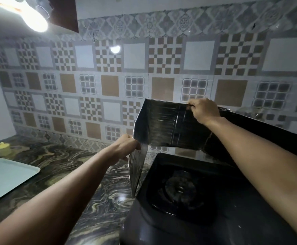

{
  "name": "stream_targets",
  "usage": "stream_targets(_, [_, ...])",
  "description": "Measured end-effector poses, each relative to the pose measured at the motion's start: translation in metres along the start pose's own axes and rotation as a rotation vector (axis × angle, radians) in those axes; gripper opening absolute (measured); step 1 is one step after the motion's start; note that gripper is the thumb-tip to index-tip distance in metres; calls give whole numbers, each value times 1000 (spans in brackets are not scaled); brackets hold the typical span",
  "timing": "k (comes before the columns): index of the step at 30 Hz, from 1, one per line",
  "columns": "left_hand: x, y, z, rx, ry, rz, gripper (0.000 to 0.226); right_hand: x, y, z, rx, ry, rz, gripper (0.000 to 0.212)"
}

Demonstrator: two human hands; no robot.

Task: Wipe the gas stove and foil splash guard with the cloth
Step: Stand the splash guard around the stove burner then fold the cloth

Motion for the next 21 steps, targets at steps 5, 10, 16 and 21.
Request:
stream_targets(5, [10,-21,0,5,46,-4,21,-2,-31,23,12,-18,-74,16])
stream_targets(10, [20,-38,-15,-72,138,-64,25,-12,-80,53,49,-106,-295,22])
stream_targets(16, [45,-55,-17,-205,201,-37,26,-24,-112,92,-29,-150,-463,46])
stream_targets(21, [59,-63,-15,-186,242,-34,32,-24,-87,151,-304,-266,-465,41])
Point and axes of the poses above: each hand's wrist, its own x-axis towards the middle knuckle, its own y-axis out of the back of the hand, z = x × y, the point moved 9 cm from there along x, towards the middle knuckle
